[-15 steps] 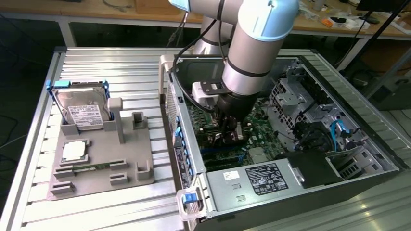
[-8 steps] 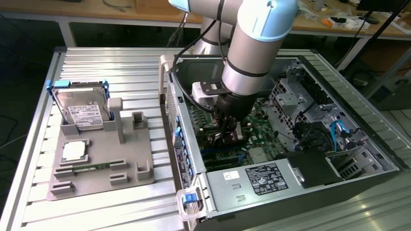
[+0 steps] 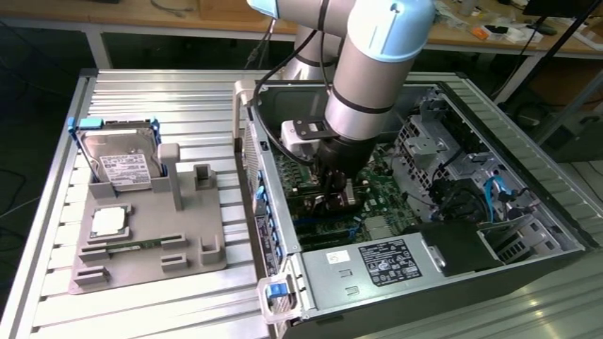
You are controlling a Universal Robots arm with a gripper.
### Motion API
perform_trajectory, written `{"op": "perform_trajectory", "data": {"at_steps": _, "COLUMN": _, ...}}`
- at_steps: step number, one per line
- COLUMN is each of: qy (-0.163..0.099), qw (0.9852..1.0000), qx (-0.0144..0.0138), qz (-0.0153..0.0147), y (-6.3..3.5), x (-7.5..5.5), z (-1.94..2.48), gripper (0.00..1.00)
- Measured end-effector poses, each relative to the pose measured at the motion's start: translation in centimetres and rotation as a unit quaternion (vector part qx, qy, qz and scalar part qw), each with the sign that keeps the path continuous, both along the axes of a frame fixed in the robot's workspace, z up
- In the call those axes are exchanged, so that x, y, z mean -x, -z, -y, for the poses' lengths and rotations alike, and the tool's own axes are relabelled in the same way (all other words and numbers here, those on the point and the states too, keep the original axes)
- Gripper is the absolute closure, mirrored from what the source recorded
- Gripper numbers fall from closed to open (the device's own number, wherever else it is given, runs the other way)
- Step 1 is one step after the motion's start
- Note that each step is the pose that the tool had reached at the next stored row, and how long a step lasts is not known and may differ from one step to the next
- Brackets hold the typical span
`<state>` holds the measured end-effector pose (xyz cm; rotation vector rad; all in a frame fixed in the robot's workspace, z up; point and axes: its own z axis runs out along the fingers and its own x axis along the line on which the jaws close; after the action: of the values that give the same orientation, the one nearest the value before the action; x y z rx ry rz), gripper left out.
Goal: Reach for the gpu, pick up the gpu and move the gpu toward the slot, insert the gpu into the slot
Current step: 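Insert the gpu into the slot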
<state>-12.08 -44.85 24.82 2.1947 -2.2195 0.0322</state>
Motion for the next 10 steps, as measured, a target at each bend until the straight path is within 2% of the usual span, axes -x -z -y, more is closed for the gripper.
{"op": "perform_trajectory", "data": {"at_steps": 10, "qy": 0.004, "qw": 1.0, "qx": -0.0001, "qz": 0.0001, "y": -0.33, "x": -0.06, "z": -0.09, "gripper": 0.73}}
